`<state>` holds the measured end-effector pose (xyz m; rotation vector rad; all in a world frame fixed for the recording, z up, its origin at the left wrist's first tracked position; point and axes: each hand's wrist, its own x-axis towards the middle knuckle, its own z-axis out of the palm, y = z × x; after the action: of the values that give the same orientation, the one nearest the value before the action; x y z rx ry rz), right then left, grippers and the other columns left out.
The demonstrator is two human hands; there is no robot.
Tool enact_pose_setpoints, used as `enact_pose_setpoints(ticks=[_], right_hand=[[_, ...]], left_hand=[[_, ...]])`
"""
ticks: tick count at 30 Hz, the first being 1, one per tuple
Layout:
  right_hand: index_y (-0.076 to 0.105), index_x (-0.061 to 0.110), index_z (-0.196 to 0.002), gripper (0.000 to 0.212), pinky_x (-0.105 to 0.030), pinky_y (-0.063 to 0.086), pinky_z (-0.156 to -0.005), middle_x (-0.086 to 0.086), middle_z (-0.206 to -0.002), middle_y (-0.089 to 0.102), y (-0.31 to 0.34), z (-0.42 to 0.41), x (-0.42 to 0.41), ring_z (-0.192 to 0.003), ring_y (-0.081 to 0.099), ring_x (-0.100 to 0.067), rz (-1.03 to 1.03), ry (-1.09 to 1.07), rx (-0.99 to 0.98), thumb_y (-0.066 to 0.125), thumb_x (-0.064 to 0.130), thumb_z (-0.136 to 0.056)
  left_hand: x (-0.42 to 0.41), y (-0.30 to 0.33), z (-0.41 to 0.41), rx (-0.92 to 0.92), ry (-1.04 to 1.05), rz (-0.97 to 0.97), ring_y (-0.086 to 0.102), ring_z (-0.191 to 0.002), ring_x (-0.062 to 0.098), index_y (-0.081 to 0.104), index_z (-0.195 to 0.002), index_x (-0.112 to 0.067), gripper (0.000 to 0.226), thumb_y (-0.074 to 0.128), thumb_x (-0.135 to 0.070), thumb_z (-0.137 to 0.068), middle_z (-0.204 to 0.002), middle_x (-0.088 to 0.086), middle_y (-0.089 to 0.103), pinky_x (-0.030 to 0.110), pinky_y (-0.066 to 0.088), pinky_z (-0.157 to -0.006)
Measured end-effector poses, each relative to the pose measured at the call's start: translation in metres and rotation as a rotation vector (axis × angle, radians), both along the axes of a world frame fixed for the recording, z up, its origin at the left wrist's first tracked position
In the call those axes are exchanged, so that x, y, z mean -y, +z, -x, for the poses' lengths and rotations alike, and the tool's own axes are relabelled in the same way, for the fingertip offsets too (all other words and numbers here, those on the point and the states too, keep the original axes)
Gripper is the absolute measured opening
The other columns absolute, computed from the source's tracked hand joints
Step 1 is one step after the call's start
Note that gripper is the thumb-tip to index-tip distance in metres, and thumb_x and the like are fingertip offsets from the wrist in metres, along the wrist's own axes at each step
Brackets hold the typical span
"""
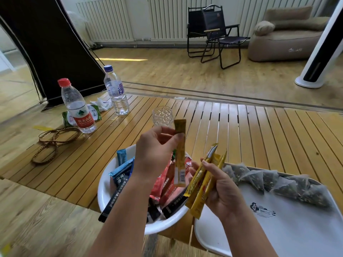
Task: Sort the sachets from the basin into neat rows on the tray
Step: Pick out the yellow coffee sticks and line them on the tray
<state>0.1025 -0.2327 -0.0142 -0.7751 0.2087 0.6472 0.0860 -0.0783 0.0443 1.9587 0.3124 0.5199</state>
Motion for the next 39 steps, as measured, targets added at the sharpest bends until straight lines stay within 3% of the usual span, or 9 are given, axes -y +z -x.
enact_pose_setpoints(ticks=[5,10,12,15,17,20,28,36,39], right_hand=[[0.071,0.005,-0.096,0.048,-0.038,0.058,-0.062,-0.015,-0.083,0.072,0.001,0.003,-0.003,-0.072,0.071,-0.026,0.024,0.156,0.059,0.088,0.032,-0.059],[0.059,0.004,-0.081,0.012,-0.025,0.052,-0.046,-0.007,-0.06,0.058,-0.002,0.006,-0.006,-0.046,0.056,-0.015,0.101,0.146,0.021,0.067,0.005,-0.073],[0.06,0.004,-0.09,0.012,-0.025,0.053,-0.046,-0.007,-0.061,0.058,0.0,0.006,-0.005,-0.048,0.058,-0.015,0.099,0.127,0.004,0.064,0.002,-0.078],[0.059,0.002,-0.101,0.016,-0.027,0.054,-0.046,-0.007,-0.059,0.062,-0.002,0.005,-0.007,-0.048,0.062,-0.017,0.166,0.111,0.018,0.061,0.002,-0.085],[0.057,0.002,-0.1,0.016,-0.031,0.054,-0.05,-0.007,-0.06,0.061,-0.007,0.005,-0.01,-0.051,0.061,-0.018,0.231,0.1,0.053,0.063,0.003,-0.085],[0.056,0.003,-0.098,0.017,-0.035,0.052,-0.06,-0.007,-0.061,0.06,-0.012,0.004,-0.016,-0.056,0.058,-0.021,0.278,0.085,0.101,0.065,0.003,-0.084],[0.059,0.005,-0.104,0.022,-0.028,0.052,-0.05,-0.005,-0.061,0.064,-0.017,0.003,-0.022,-0.054,0.062,-0.016,0.314,0.05,0.102,0.067,0.006,-0.084],[0.059,0.005,-0.115,0.034,-0.027,0.056,-0.052,-0.011,-0.082,0.066,-0.02,0.002,-0.022,-0.07,0.064,-0.019,0.305,0.042,0.095,0.069,0.009,-0.083],[0.057,0.004,-0.118,0.04,-0.034,0.056,-0.063,-0.011,-0.084,0.065,-0.021,0.001,-0.021,-0.072,0.064,-0.02,0.303,0.052,0.102,0.069,0.01,-0.081]], left_hand=[[0.016,-0.005,-0.004,-0.055,-0.154,-0.009,0.07,-0.076,0.002,0.065,-0.106,-0.023,0.028,0.064,-0.042,-0.085,-0.091,-0.005,0.073,0.024,0.058,-0.072],[-0.035,-0.024,0.006,-0.252,0.218,-0.279,0.058,-0.082,0.006,0.062,-0.115,-0.017,0.026,0.051,-0.033,-0.098,-0.098,-0.005,0.064,0.013,0.044,-0.062],[-0.059,-0.042,0.015,-0.516,0.396,-0.474,0.052,-0.097,0.016,0.055,-0.126,-0.015,0.037,0.044,-0.038,-0.099,-0.113,0.004,0.059,0.028,0.047,-0.08],[-0.072,-0.068,0.017,-0.766,0.423,-0.449,0.029,-0.137,0.033,0.032,-0.147,-0.016,0.055,0.028,-0.046,-0.101,-0.153,0.013,0.029,0.046,0.027,-0.112],[-0.064,-0.08,0.012,-0.777,0.367,-0.416,0.009,-0.148,0.031,0.019,-0.153,-0.022,0.057,0.019,-0.048,-0.101,-0.162,0.01,0.008,0.048,0.009,-0.119],[-0.041,-0.093,0.003,-0.752,0.319,-0.505,0.004,-0.149,0.028,0.014,-0.154,-0.024,0.063,0.009,-0.054,-0.099,-0.163,0.008,0.008,0.05,-0.001,-0.119],[0.004,-0.094,-0.003,-0.517,0.275,-0.568,0.029,-0.141,0.023,0.023,-0.149,-0.021,0.053,0.021,-0.044,-0.102,-0.152,0.003,0.037,0.043,0.014,-0.119],[0.003,-0.097,0.0,-0.553,0.188,-0.625,0.025,-0.143,0.027,0.008,-0.153,-0.036,0.056,0.017,-0.053,-0.1,-0.156,0.009,0.03,0.046,0.012,-0.118],[-0.003,-0.085,0.0,-0.415,0.226,-0.446,0.039,-0.133,0.022,0.025,-0.149,-0.03,0.05,0.02,-0.047,-0.102,-0.147,0.006,0.043,0.042,0.034,-0.111]])
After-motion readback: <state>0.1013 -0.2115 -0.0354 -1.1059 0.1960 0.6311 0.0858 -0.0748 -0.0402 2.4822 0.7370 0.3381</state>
